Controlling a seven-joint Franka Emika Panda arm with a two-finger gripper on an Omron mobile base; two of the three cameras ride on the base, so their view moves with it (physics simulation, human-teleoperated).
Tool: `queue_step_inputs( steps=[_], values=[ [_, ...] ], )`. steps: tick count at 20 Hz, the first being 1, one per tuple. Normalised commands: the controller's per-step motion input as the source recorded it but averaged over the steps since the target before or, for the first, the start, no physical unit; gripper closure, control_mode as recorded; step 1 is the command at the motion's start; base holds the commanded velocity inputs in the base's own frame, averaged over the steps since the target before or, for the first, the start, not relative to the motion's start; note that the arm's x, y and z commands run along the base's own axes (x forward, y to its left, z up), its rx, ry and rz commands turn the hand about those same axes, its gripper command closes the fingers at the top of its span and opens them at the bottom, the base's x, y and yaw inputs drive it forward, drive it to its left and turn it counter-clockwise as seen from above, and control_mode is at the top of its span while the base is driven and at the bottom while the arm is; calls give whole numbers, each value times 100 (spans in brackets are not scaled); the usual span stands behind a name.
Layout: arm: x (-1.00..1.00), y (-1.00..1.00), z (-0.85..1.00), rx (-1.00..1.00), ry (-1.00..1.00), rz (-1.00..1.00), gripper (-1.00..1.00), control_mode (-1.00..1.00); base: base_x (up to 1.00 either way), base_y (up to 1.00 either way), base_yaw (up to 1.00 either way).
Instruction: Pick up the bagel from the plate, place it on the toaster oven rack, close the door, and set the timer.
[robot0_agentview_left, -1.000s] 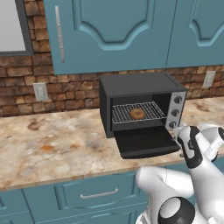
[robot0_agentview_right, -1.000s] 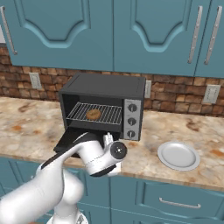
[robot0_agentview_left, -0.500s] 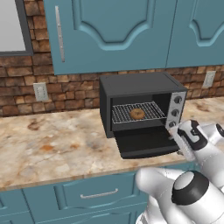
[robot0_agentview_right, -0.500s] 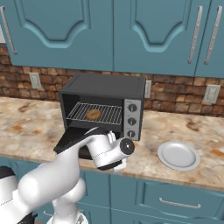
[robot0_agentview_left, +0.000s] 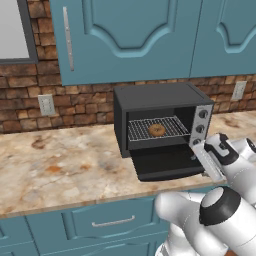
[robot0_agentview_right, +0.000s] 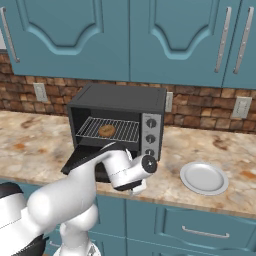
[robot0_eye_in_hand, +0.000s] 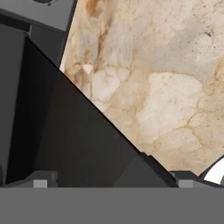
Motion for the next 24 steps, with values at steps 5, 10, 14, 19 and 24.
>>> queue_step_inputs(
  steps=[5,10,14,19,24],
  values=[
    [0,40,-1,1,0,1,-100,-100,0,0,0],
    [6,44,17,9,-3,0,-100,-100,0,0,0],
    [36,46,26,12,-8,0,-100,-100,0,0,0],
    [54,51,25,12,-10,-3,-100,-100,0,0,0],
    [62,51,21,11,-9,-4,-100,-100,0,0,0]
  ],
)
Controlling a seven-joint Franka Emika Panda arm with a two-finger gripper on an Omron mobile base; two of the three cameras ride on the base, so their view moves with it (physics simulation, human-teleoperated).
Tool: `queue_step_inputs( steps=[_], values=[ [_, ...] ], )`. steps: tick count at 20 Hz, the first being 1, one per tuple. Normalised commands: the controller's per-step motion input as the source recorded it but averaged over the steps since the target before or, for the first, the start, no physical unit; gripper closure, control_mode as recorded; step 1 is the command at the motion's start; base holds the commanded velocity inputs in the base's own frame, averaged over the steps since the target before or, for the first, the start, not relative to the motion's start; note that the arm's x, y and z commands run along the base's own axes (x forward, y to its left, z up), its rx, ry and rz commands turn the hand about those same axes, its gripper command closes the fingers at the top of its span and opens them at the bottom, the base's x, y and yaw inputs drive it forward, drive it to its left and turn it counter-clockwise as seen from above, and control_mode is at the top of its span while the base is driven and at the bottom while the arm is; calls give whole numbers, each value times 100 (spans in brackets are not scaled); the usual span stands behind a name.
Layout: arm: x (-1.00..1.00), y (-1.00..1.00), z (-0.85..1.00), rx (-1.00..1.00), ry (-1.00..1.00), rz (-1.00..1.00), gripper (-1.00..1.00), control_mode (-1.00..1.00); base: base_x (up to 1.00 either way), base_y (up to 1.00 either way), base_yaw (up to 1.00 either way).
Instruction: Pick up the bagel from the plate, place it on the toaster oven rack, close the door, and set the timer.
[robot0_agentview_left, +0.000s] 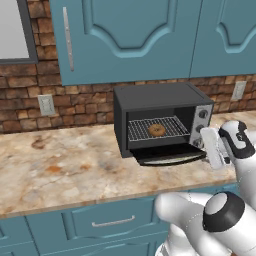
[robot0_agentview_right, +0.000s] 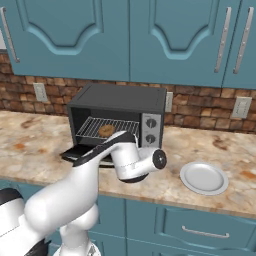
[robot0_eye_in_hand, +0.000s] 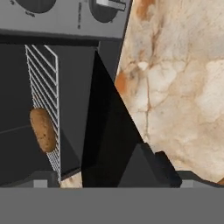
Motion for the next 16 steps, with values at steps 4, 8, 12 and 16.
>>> queue_step_inputs(
  steps=[4,8,12,16],
  values=[
    [67,51,20,10,-8,-5,-100,-100,0,0,0],
    [69,51,10,7,-6,-5,-100,-100,0,0,0],
    [60,46,1,6,-3,-4,-100,-100,0,0,0],
    [32,42,0,4,-4,-3,-100,-100,0,0,0]
  ],
)
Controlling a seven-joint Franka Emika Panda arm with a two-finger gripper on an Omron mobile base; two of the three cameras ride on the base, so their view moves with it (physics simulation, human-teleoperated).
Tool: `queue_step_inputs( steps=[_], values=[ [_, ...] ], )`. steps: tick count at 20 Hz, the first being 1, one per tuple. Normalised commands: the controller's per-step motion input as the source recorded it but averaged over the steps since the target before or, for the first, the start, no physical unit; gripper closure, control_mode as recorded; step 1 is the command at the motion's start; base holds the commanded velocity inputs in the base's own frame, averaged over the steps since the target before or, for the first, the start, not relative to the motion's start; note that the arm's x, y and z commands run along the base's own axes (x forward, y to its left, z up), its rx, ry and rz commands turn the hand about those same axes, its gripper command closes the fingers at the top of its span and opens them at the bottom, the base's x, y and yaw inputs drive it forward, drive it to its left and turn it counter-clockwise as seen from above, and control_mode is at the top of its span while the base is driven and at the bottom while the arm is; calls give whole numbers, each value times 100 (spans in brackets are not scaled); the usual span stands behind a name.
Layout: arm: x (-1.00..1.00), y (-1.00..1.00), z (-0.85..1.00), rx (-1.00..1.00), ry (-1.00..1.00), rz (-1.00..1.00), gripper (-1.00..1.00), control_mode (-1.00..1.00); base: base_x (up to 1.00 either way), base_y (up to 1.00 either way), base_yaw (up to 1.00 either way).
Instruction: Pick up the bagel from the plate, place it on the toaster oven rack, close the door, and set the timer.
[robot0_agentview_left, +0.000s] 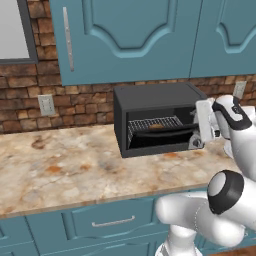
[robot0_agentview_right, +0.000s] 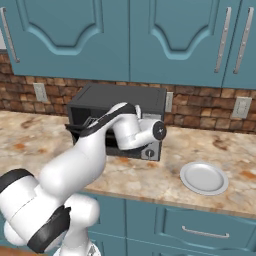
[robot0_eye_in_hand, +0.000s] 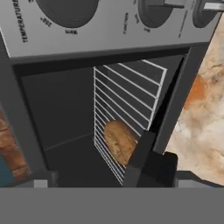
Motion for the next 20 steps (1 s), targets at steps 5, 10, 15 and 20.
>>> queue_step_inputs(
  steps=[5,10,15,20],
  values=[
    [26,39,0,3,-3,-2,-100,-100,0,0,0],
    [29,39,0,3,-4,-1,-100,-100,0,0,0],
    [37,38,0,4,-7,-2,-100,-100,0,0,0],
    [46,31,1,4,-5,-1,-100,-100,0,0,0]
  ],
)
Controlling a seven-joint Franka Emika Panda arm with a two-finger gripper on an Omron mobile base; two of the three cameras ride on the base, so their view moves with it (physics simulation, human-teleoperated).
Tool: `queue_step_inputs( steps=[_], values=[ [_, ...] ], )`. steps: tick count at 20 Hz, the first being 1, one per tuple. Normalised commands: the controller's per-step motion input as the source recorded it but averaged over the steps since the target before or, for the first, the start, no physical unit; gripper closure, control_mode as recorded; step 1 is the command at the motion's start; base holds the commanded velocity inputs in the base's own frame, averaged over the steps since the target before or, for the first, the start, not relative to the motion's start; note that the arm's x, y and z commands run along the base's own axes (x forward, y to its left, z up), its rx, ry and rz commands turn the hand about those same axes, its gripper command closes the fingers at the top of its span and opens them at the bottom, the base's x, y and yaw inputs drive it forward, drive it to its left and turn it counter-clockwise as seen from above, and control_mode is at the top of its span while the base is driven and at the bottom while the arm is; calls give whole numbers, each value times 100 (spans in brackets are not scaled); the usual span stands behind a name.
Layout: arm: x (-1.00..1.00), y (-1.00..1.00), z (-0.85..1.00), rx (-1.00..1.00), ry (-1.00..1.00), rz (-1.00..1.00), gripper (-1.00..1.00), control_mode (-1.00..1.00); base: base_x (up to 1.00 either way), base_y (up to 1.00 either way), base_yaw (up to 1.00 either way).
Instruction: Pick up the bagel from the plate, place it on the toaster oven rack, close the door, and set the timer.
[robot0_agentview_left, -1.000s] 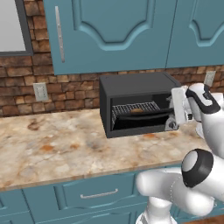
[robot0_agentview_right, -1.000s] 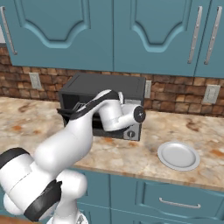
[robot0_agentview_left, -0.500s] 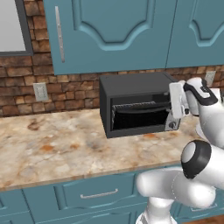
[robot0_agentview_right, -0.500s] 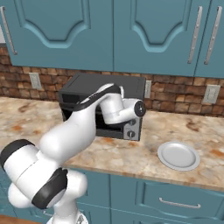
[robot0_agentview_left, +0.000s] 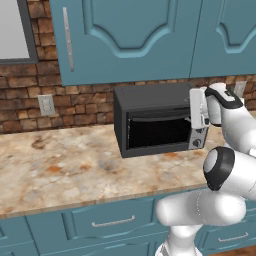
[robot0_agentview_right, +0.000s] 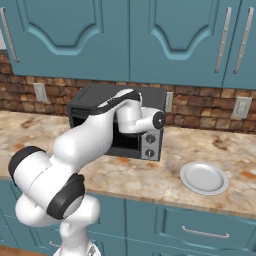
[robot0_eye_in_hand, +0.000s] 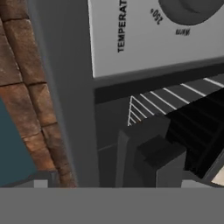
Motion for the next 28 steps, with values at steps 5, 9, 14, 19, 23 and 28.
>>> queue_step_inputs(
  steps=[5,9,14,19,23,28],
  values=[
    [47,22,0,3,0,-1,-100,-100,0,0,0],
    [39,10,0,0,3,0,-100,-100,0,0,0],
    [37,5,2,0,11,0,-100,-100,0,0,0],
    [25,-4,18,0,25,0,-100,-100,0,0,0],
    [6,-58,29,0,34,0,-100,-100,0,0,0],
    [0,-97,18,0,34,0,-100,-100,0,0,0]
  ],
)
